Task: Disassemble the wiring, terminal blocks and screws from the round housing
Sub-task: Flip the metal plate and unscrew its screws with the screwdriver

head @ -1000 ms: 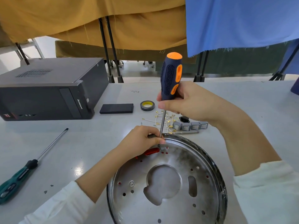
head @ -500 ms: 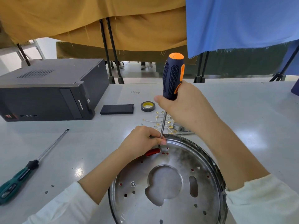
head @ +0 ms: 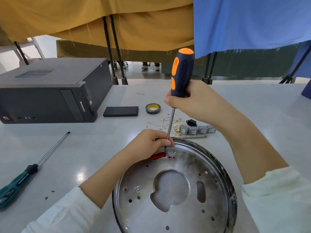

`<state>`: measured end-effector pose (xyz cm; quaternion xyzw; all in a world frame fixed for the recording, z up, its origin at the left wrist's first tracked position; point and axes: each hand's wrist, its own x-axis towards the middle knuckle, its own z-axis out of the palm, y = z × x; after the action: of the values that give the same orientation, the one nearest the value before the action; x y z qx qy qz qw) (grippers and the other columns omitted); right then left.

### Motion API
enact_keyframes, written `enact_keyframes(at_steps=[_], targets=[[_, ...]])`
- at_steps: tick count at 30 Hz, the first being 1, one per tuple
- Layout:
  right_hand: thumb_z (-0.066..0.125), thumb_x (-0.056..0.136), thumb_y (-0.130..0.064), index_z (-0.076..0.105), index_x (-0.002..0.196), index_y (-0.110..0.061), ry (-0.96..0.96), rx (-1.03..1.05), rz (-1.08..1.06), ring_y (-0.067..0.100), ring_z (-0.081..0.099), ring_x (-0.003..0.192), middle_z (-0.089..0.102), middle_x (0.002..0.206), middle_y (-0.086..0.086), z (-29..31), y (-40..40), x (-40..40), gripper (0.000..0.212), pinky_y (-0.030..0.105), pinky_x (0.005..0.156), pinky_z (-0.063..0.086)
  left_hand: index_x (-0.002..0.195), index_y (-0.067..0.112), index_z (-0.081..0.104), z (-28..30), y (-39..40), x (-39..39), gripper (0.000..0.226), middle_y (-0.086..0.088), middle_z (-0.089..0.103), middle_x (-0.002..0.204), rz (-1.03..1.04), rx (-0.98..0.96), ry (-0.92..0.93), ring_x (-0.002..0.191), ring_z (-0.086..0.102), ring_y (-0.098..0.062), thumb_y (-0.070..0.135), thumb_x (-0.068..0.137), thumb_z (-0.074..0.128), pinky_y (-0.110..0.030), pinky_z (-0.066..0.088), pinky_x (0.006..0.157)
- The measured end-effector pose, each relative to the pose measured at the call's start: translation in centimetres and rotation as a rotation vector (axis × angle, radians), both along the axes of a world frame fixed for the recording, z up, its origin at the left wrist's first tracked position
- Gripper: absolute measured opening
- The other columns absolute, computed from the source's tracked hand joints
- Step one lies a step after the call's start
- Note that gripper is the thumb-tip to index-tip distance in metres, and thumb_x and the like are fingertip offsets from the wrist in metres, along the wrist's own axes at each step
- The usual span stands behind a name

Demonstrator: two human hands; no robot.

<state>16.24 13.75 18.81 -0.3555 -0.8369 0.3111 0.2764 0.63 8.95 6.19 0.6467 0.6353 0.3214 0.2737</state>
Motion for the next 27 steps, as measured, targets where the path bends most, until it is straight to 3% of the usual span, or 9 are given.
enact_keyframes(at_steps=[3, 6, 10, 13, 15, 20, 23, 25, 27], targets=[[0.067, 0.081, -0.053, 0.052, 0.089, -0.027, 0.062, 0.227, -0.248, 0.003, 0.049, 0.062, 0.049, 0.069, -0.016, -1.3, -1.3, -0.8, 0.031, 0.020, 0.054, 0.035, 0.084, 0.027, 0.076, 0.0, 0.0, 0.1, 0.018, 0.020, 0.071, 0.086, 0.022, 0.029, 0.013, 0.085, 0.061, 0.002, 0.019, 0.091, 0.062, -0.017, 0.047, 0.081], [0.067, 0.081, -0.055, 0.041, 0.073, -0.031, 0.060, 0.350, -0.291, 0.005, 0.048, 0.061, 0.047, 0.064, -0.016, -1.4, -2.0, -1.3, 0.036, 0.021, 0.052, 0.034, 0.081, 0.027, 0.076, 0.0, -0.1, 0.1, 0.018, 0.026, 0.069, 0.079, 0.030, 0.028, 0.003, 0.078, 0.060, 0.007, 0.018, 0.090, 0.063, -0.008, 0.043, 0.073], [0.070, 0.084, -0.039, 0.053, 0.073, -0.019, 0.002, 0.184, -0.129, 0.010, 0.052, 0.058, 0.056, 0.063, -0.005, -0.1, -1.0, -0.9, 0.028, 0.026, 0.053, 0.039, 0.082, 0.028, 0.077, 0.1, -0.1, 0.1, 0.014, 0.015, 0.074, 0.088, 0.037, 0.019, -0.014, 0.085, 0.063, 0.000, 0.020, 0.088, 0.066, -0.018, 0.048, 0.082], [0.073, 0.083, -0.024, 0.063, 0.076, -0.021, -0.029, -0.073, 0.118, 0.000, 0.053, 0.047, 0.061, 0.054, -0.014, 1.5, 0.0, 0.4, 0.012, 0.011, 0.046, 0.040, 0.072, 0.039, 0.074, 0.4, 0.1, 0.0, 0.018, 0.024, 0.071, 0.078, 0.038, 0.016, -0.049, 0.078, 0.062, 0.005, 0.024, 0.083, 0.072, -0.016, 0.049, 0.079], [0.070, 0.085, -0.017, 0.064, 0.080, -0.022, -0.080, -0.170, 0.211, 0.000, 0.047, 0.046, 0.057, 0.050, -0.015, 2.0, 0.6, 1.0, 0.009, 0.011, 0.044, 0.038, 0.072, 0.042, 0.072, 0.3, 0.1, -0.1, 0.019, 0.024, 0.071, 0.079, 0.021, 0.021, -0.049, 0.079, 0.063, 0.005, 0.026, 0.082, 0.073, -0.017, 0.049, 0.079], [0.066, 0.088, -0.018, 0.066, 0.085, -0.022, -0.050, -0.231, 0.167, 0.005, 0.043, 0.051, 0.058, 0.057, -0.010, 1.6, 1.1, 1.7, 0.005, 0.017, 0.043, 0.034, 0.091, 0.044, 0.072, 0.1, -0.2, 0.0, 0.021, 0.032, 0.068, 0.092, -0.034, 0.006, -0.064, 0.097, 0.061, 0.009, 0.026, 0.093, 0.061, -0.016, 0.047, 0.093], [0.065, 0.087, -0.038, 0.059, 0.077, -0.009, -0.021, -0.045, 0.021, 0.007, 0.039, 0.047, 0.054, 0.063, 0.010, 0.4, 0.3, 1.0, 0.032, 0.013, 0.041, 0.034, 0.081, 0.040, 0.073, 0.2, -0.1, 0.1, 0.022, 0.020, 0.072, 0.089, 0.001, 0.020, -0.010, 0.090, 0.063, 0.001, 0.025, 0.092, 0.060, -0.027, 0.049, 0.090], [0.060, 0.084, -0.054, 0.048, 0.066, -0.012, -0.021, 0.211, -0.128, 0.012, 0.045, 0.047, 0.052, 0.055, 0.004, -0.3, -0.5, 0.4, 0.047, 0.018, 0.045, 0.036, 0.078, 0.040, 0.071, 0.1, -0.1, 0.3, 0.023, 0.017, 0.072, 0.089, 0.016, 0.035, 0.007, 0.090, 0.063, -0.002, 0.025, 0.091, 0.062, -0.028, 0.050, 0.090], [0.061, 0.084, -0.054, 0.044, 0.063, -0.019, -0.010, 0.300, -0.189, 0.008, 0.047, 0.047, 0.048, 0.050, -0.005, -0.5, -1.0, 0.3, 0.044, 0.019, 0.046, 0.035, 0.077, 0.041, 0.070, 0.2, -0.3, 0.4, 0.023, 0.016, 0.073, 0.091, 0.025, 0.045, 0.011, 0.090, 0.064, -0.003, 0.024, 0.091, 0.063, -0.028, 0.050, 0.090]])
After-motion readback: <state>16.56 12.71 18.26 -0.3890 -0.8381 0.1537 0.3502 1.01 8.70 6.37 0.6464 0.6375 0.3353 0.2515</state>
